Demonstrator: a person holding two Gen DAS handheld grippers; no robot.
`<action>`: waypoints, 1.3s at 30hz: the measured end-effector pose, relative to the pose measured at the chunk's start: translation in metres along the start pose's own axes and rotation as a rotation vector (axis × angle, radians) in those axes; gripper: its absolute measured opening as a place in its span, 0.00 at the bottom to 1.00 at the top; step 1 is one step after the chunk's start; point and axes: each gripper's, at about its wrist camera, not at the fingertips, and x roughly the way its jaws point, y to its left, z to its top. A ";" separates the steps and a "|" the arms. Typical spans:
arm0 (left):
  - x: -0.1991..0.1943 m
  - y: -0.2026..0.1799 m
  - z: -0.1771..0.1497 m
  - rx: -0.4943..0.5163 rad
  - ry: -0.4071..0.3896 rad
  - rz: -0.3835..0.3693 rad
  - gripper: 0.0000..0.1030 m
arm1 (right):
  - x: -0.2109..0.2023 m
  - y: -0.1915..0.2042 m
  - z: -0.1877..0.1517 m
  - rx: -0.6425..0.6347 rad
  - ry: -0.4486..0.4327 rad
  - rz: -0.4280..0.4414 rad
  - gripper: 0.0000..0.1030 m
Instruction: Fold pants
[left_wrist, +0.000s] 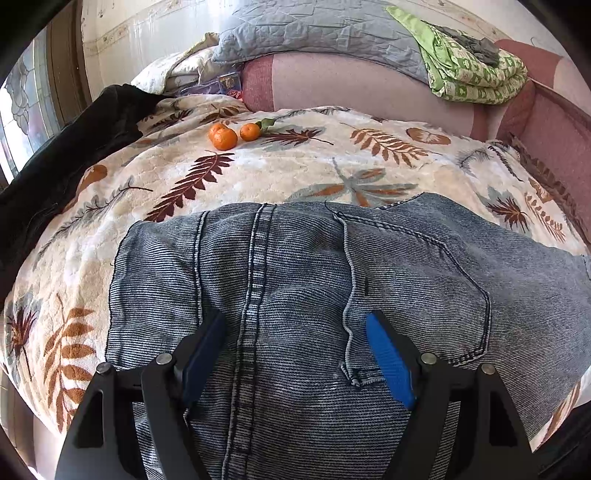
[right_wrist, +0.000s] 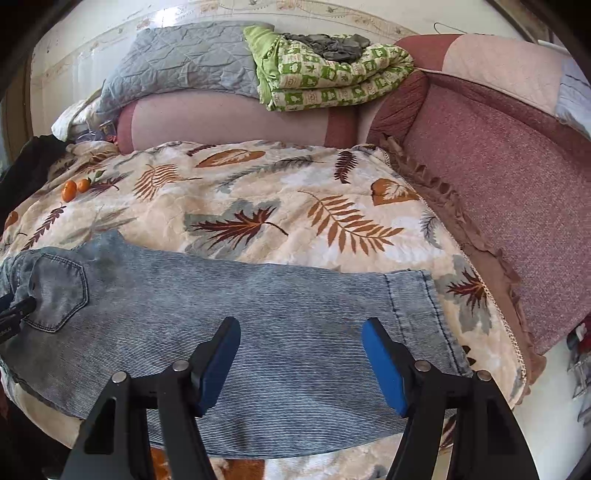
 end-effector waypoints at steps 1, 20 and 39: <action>0.000 -0.001 0.000 0.002 -0.002 0.004 0.76 | -0.001 -0.002 -0.001 0.000 -0.003 -0.004 0.70; -0.014 -0.010 0.007 0.024 -0.075 0.072 0.77 | -0.014 -0.058 -0.017 0.123 0.009 0.024 0.72; -0.028 -0.192 0.027 0.106 0.052 -0.360 0.77 | 0.067 -0.214 -0.117 1.078 0.271 0.546 0.72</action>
